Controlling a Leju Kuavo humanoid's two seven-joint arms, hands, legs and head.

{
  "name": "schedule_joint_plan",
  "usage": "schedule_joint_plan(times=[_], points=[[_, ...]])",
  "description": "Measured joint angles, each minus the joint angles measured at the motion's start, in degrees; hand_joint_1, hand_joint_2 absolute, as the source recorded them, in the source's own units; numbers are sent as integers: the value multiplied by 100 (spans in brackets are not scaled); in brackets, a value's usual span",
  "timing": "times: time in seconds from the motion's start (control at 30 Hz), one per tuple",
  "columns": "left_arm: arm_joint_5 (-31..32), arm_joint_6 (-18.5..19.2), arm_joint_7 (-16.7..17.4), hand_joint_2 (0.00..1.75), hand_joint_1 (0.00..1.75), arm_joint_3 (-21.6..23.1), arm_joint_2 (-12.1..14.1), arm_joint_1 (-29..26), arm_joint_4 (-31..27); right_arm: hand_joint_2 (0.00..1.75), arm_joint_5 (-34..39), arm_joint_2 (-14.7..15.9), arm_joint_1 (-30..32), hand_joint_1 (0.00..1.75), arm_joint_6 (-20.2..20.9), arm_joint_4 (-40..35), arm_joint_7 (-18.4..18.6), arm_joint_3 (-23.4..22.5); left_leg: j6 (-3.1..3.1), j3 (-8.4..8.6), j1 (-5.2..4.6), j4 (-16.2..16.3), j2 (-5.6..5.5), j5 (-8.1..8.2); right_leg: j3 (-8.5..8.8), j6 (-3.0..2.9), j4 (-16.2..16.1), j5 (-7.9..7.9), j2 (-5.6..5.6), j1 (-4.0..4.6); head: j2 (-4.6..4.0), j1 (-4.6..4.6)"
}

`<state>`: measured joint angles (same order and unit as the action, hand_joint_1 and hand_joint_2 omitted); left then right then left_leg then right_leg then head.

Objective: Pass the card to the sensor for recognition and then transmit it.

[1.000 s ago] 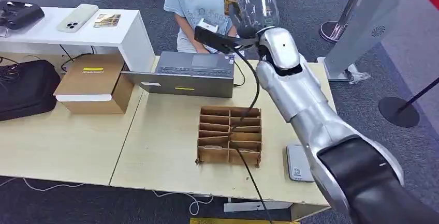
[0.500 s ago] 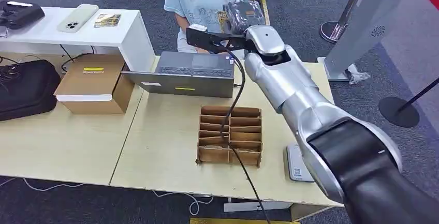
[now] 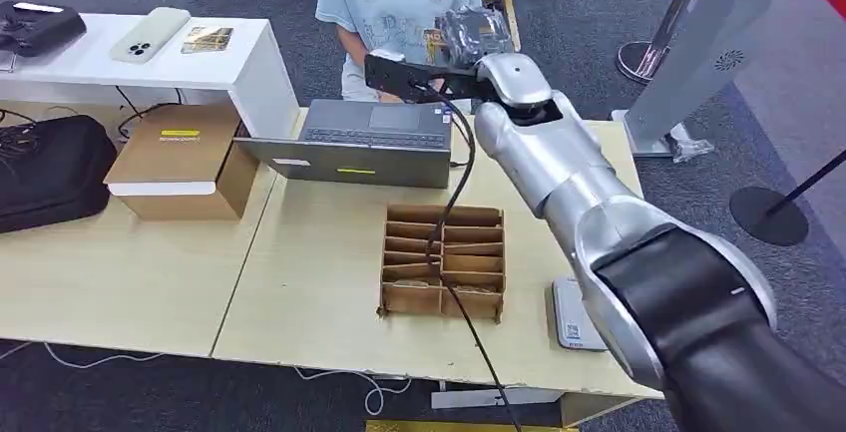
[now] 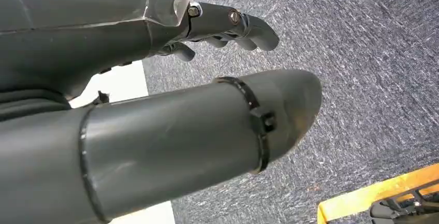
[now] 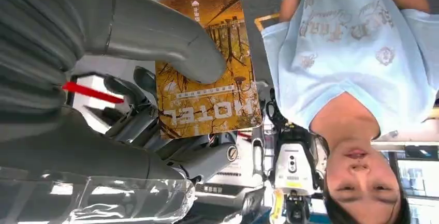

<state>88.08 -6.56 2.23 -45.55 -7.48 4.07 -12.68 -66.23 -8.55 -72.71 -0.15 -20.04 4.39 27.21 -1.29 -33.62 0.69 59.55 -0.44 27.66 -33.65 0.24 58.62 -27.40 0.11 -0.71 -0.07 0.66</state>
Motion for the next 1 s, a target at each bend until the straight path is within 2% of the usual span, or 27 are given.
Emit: schedule_joint_plan(times=[1.0], points=[[15, -4, 70, 0, 0, 142, 0, -1, 0, 175, -26, 37, -5, 175, 11, 101, -20, -50, 0, 0, 0, 0, 1, 0, -1, 0, -1, 0, 1, 0, 0, -2]])
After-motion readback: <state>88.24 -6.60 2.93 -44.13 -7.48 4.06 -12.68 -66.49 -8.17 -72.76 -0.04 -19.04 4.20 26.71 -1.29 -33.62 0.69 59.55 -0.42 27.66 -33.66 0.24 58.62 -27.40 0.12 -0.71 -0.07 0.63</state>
